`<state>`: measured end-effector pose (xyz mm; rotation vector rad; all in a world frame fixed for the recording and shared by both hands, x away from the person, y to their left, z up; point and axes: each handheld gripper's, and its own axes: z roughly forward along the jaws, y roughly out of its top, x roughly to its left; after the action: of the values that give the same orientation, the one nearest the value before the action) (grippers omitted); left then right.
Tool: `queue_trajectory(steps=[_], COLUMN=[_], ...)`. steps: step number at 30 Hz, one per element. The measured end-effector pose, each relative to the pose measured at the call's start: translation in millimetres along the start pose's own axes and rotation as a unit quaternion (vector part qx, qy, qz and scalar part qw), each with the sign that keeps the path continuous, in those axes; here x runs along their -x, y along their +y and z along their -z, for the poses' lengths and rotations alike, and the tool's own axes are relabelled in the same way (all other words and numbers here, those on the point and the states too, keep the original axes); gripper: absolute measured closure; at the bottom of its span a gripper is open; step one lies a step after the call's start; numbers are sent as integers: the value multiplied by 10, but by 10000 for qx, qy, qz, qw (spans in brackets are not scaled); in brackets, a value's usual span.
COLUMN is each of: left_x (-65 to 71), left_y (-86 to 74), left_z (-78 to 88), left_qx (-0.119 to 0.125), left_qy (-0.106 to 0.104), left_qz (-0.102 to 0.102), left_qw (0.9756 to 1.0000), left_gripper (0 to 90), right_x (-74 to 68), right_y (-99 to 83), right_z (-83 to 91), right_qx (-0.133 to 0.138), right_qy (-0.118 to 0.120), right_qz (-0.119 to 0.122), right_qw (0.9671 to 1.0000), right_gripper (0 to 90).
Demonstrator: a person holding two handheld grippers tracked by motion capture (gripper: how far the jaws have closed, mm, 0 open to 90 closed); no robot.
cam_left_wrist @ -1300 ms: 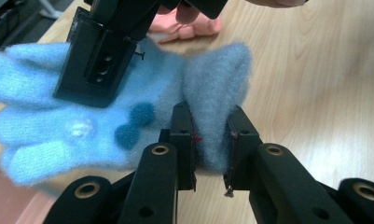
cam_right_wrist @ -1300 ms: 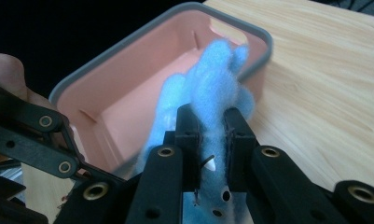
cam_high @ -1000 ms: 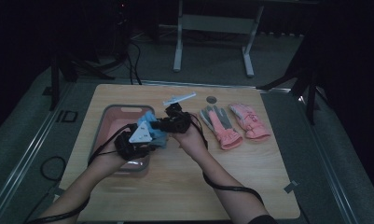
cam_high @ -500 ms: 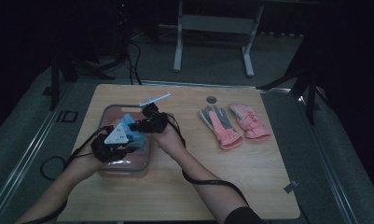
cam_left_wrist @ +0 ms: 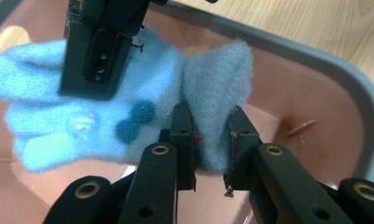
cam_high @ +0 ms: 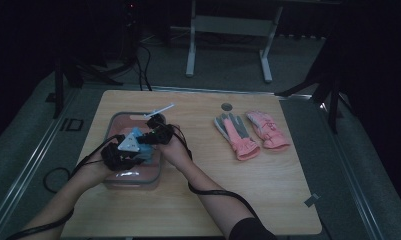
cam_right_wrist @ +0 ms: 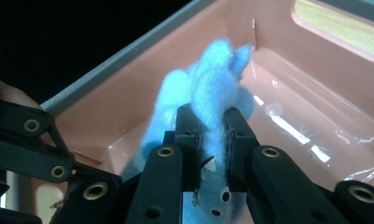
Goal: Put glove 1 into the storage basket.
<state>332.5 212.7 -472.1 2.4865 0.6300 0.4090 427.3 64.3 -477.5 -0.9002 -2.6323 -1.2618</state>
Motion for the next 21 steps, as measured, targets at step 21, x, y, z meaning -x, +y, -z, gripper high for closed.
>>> queue_trajectory(steps=[21], left_x=[-139], left_y=[-26], left_z=[-323], left_qx=[-528], left_qy=[-237], left_qz=[274], left_qw=[9979], left_gripper=[638], right_x=[6], right_y=[16], right_z=[22], right_qx=[-124], right_qy=[-563], right_qz=[23], right_qw=[9983], right_gripper=[430])
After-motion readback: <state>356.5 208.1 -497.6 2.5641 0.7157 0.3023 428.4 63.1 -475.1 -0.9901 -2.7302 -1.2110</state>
